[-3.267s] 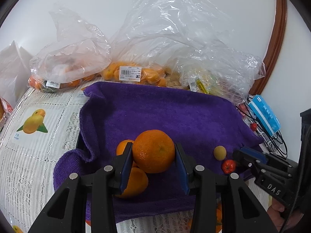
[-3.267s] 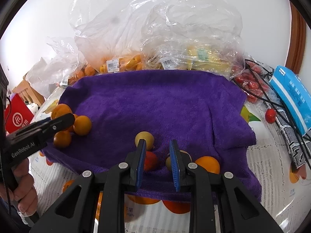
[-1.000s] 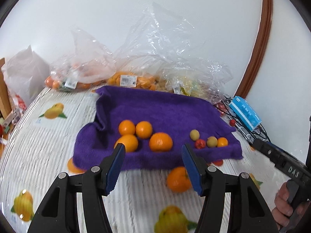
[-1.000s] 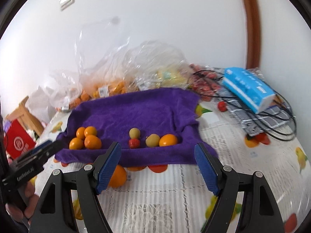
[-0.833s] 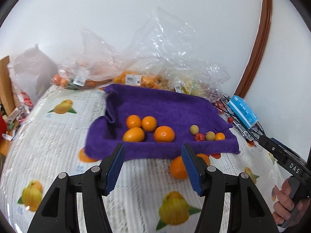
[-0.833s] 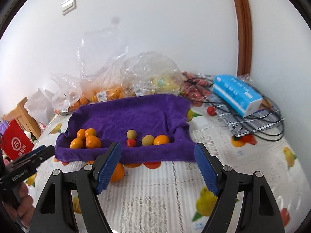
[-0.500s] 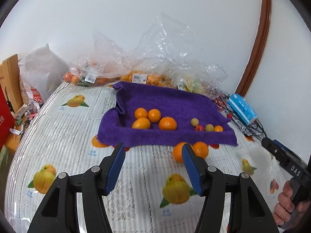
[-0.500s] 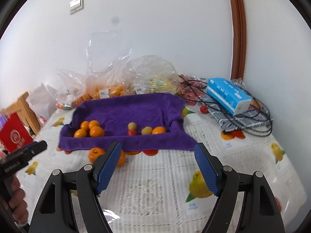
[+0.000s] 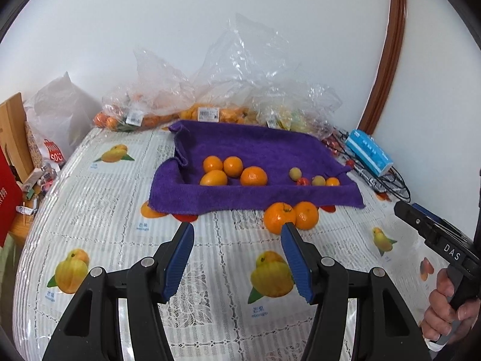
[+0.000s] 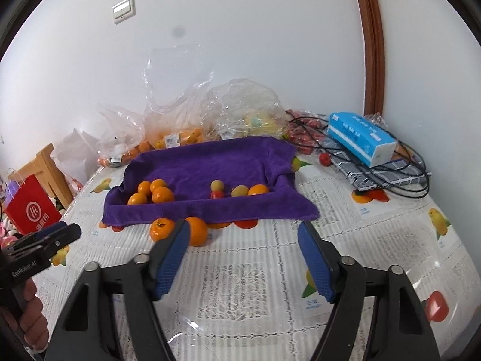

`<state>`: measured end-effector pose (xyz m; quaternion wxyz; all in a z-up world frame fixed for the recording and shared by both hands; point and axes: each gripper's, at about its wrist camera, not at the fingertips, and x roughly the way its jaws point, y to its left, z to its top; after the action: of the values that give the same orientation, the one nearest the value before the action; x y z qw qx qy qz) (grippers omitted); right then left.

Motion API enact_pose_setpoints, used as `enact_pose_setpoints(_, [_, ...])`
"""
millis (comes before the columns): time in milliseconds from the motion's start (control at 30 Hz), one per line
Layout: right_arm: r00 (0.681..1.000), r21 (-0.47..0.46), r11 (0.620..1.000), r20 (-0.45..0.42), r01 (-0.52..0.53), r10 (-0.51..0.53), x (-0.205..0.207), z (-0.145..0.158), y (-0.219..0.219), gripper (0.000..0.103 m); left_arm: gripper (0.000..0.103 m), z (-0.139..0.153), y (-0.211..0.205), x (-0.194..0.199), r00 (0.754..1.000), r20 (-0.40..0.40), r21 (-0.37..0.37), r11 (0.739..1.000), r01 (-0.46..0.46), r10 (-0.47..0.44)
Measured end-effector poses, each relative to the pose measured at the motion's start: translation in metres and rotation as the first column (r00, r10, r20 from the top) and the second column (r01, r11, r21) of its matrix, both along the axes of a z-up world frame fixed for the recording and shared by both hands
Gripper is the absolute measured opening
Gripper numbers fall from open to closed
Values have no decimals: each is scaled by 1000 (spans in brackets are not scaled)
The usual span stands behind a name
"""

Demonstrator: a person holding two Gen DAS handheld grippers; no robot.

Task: Organize fruits
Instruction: 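Withdraw both open tools off the towel toward the two tangerines on the cloth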

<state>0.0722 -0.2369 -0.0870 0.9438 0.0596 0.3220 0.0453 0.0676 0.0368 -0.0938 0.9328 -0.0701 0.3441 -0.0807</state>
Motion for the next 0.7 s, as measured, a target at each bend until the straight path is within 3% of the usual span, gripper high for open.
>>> enact_pose_setpoints(700, [996,23,998,-63,-67,68,30,-37,14,54,58,-24,2,27,999,-48,-36,999,6,-7])
